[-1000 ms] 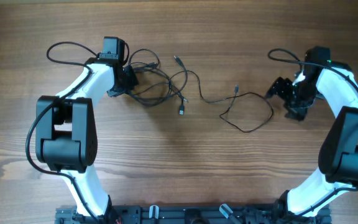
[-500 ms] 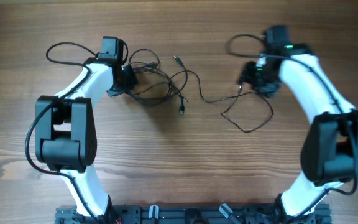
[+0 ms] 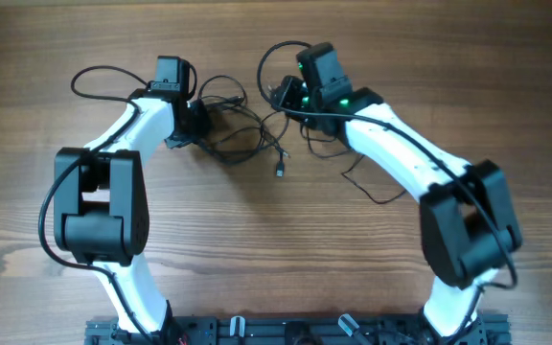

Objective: Untangle cables

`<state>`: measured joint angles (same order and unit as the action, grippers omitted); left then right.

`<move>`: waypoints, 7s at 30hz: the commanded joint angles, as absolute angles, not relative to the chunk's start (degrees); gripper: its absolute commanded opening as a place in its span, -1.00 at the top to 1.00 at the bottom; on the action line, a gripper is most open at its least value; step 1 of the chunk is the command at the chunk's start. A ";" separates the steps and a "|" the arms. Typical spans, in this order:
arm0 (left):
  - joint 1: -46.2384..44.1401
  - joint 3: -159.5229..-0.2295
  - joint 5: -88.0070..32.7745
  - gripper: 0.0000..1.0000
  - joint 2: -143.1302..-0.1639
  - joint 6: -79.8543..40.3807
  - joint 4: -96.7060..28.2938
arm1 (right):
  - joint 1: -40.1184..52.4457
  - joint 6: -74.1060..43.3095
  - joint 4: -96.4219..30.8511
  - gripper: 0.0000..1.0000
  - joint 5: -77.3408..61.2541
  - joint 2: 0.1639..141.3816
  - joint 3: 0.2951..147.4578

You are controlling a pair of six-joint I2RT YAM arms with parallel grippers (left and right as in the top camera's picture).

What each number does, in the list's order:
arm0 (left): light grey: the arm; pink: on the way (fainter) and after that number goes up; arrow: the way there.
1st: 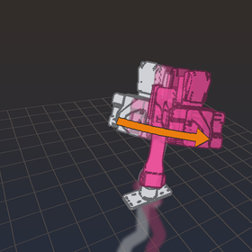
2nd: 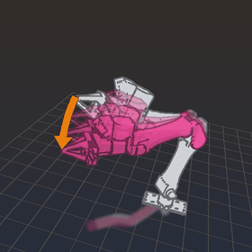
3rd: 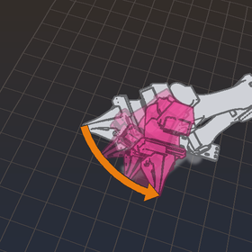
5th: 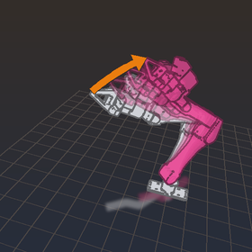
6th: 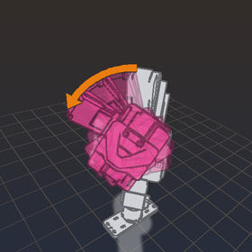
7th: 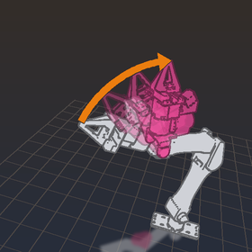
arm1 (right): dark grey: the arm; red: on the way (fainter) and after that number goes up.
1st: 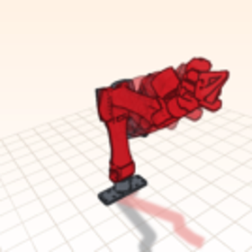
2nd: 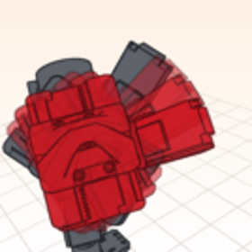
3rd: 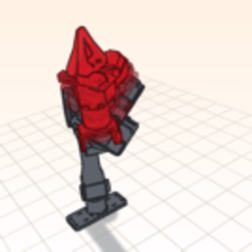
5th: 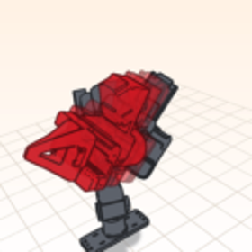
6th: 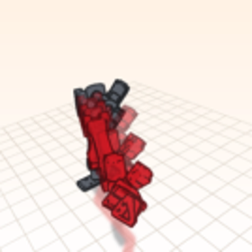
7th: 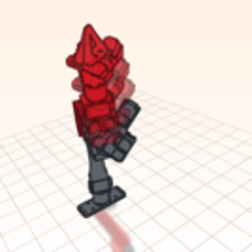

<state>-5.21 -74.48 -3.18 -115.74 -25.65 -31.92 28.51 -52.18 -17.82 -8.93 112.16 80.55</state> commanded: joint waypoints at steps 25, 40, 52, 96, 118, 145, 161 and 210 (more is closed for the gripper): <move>-5.02 -73.14 -8.34 0.68 -117.47 -26.00 -31.81 | 31.88 -74.98 -7.03 0.64 -8.62 126.56 81.03; -5.04 -73.14 -8.36 0.68 -117.47 -26.00 -31.48 | 27.79 -60.18 10.87 0.91 -39.66 123.09 81.06; -5.02 -73.14 -8.34 0.68 -117.47 -26.00 -31.48 | 23.88 -63.35 17.37 0.91 -52.49 123.09 81.06; -5.04 -73.14 -8.34 0.64 -117.47 -26.00 -31.42 | 4.27 -12.75 -73.45 0.24 -18.20 121.16 96.31; -5.04 -73.14 -8.34 0.47 -117.47 -25.98 -31.22 | 20.12 29.80 -71.44 -0.78 -20.53 111.46 97.38; -5.04 -73.14 -8.34 0.43 -117.47 -25.98 -31.24 | 23.33 29.67 -42.39 0.91 6.96 111.55 67.13; -5.04 -73.14 -8.34 0.44 -117.47 -25.98 -31.27 | -0.10 8.73 -45.54 0.92 9.69 110.34 96.12; -5.04 -73.14 -8.36 0.53 -117.47 -25.98 -31.22 | -21.17 5.56 -27.75 -0.99 -45.63 110.80 80.29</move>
